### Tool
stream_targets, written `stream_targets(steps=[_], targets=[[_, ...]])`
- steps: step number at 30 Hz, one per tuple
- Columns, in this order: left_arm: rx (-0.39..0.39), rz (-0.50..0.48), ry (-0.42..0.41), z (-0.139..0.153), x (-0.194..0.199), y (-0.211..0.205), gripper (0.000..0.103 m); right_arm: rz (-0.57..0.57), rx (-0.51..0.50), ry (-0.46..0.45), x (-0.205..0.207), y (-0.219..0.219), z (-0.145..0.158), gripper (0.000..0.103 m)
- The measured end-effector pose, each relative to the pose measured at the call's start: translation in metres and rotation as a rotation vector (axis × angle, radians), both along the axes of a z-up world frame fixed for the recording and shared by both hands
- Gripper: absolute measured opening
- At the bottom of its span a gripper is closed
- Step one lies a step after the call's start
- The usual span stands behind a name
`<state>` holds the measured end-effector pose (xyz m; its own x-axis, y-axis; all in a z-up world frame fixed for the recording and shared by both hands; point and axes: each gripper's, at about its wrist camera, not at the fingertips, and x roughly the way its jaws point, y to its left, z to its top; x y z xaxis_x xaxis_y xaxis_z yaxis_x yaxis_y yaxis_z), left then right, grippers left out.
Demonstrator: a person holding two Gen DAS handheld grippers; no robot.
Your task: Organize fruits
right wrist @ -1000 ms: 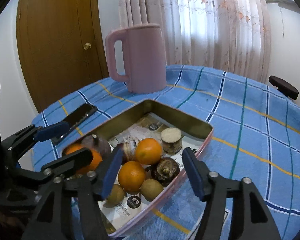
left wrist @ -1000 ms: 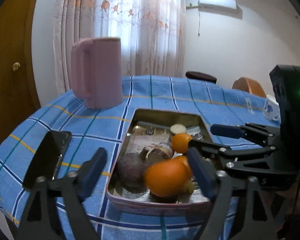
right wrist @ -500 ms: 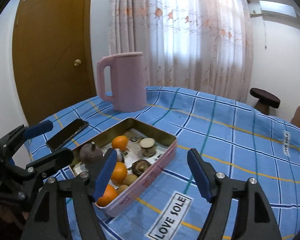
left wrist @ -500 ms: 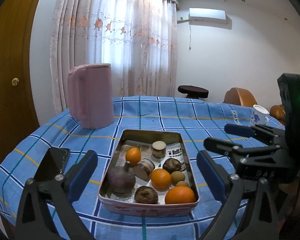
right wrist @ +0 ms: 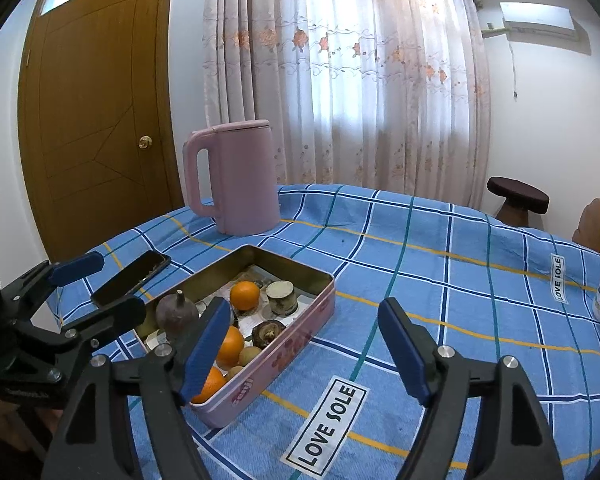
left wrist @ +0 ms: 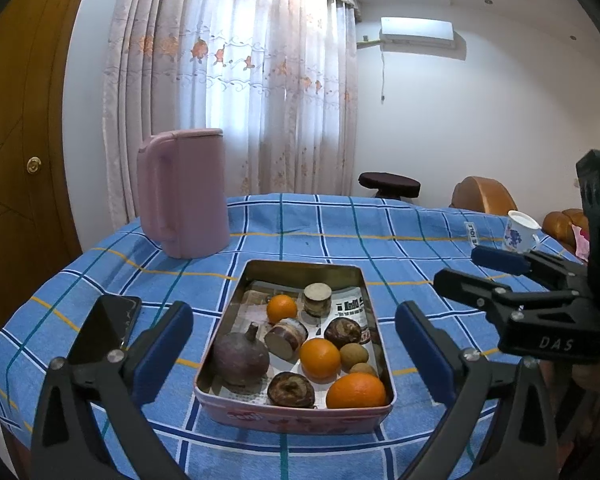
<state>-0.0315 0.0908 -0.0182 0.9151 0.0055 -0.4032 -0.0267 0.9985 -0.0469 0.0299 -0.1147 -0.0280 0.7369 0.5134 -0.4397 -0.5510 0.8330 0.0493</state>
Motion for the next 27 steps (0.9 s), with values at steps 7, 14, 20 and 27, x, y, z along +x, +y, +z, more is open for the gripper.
stream_targets(steps=[7, 14, 20, 27], targets=[[-0.001, 0.005, 0.006, -0.001, 0.001, 0.000, 0.103, -0.015, 0.006, 0.005, 0.001, -0.007, 0.000, 0.078], [0.007, 0.019, 0.011, -0.003, 0.003, 0.000, 0.103, -0.027, 0.015, 0.008, 0.002, -0.011, -0.002, 0.078], [0.008, 0.028, 0.016, -0.004, 0.005, 0.001, 0.103, -0.029, 0.016, 0.009, 0.002, -0.013, -0.003, 0.078], [0.011, 0.039, 0.018, -0.006, 0.006, 0.002, 0.103, -0.030, 0.015, 0.010, 0.002, -0.016, -0.003, 0.079]])
